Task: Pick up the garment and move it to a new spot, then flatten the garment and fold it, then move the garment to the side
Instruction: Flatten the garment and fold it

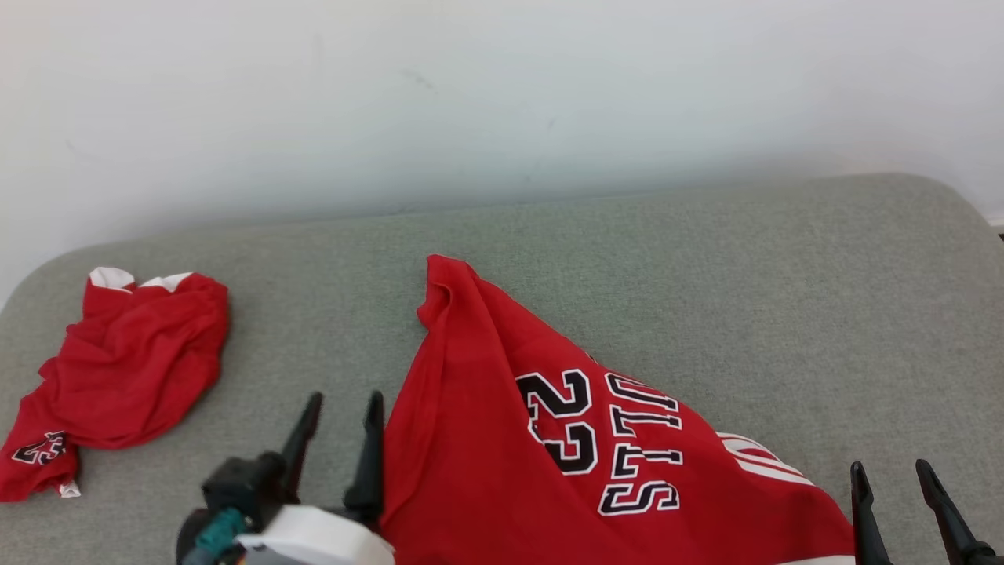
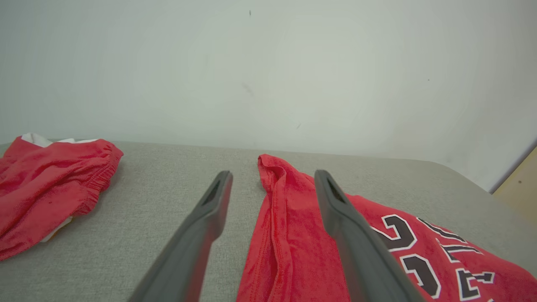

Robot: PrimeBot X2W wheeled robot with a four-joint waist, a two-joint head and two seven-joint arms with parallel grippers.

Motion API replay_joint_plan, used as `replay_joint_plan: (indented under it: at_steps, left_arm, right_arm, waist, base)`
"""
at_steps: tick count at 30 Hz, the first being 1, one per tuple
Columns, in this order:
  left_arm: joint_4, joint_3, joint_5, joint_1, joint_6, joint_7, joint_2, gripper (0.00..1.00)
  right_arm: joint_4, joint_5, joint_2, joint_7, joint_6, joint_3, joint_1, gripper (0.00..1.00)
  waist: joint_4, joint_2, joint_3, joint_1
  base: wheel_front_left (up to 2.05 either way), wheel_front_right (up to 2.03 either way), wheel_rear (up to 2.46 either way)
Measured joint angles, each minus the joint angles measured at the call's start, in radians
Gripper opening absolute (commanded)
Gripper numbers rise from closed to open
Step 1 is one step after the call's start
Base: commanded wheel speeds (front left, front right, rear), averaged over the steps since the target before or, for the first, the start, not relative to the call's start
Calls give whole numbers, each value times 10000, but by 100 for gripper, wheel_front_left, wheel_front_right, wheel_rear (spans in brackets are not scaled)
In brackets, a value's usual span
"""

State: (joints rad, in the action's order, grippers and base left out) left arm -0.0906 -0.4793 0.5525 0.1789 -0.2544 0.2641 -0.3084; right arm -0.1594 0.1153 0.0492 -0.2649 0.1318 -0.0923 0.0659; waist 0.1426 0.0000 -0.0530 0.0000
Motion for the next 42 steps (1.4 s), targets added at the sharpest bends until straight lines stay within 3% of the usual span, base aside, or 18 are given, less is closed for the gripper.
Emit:
replay_joint_plan:
  at_steps: [4, 8, 19, 26, 35, 40, 41, 42]
  left_arm:
    - [50, -345, -619, -128, 552, 0, 221, 100]
    - [-136, -1187, -1045, 773, 1310, -330, 437, 100]
    - [-1453, -2966, -1344, 3917, 3198, -3012, 1375, 100]
    - [-2748, -3977, -1331, 5048, 3653, -4428, 1678, 100]
    - [-4558, -5127, -1804, 5815, 3776, -5726, 1593, 100]
    - [-4867, -5547, -1580, 6036, 3816, -6065, 1492, 100]
    - [-4895, -5580, -1528, 6066, 3816, -6025, 1482, 41]
    - [-4945, -5607, -1517, 6099, 3818, -5958, 1473, 0]
  right_arm:
    - [6, -77, 0, 0, 0, 31, -12, 100]
    - [8, -71, -4, 0, 2, 196, -189, 100]
    - [-36, 395, 2, 0, 0, 495, -636, 100]
    - [-27, 654, 0, 0, 2, 568, -908, 100]
    - [2, 930, 2, 0, 0, 650, -1179, 100]
    - [-4, 976, 4, 0, 2, 652, -1208, 100]
    - [-4, 993, 2, 0, 0, 652, -1215, 100]
    - [-4, 999, 0, 0, 0, 652, -1227, 100]
  waist:
    - [-41, 0, 33, 0]
    - [106, 0, -84, 0]
    - [1157, 0, -746, 0]
    - [1839, 0, -1365, 0]
    - [2388, 1, -2047, 1]
    - [2460, 0, -2146, 0]
    - [2456, 0, -2155, 1]
    - [2450, 0, -2161, 0]
  base:
    - [0, 0, 0]
    - [0, 0, 0]
    - [0, 0, 0]
    - [0, 0, 0]
    - [0, 0, 0]
    - [0, 0, 0]
    - [0, 0, 0]
    - [0, 0, 0]
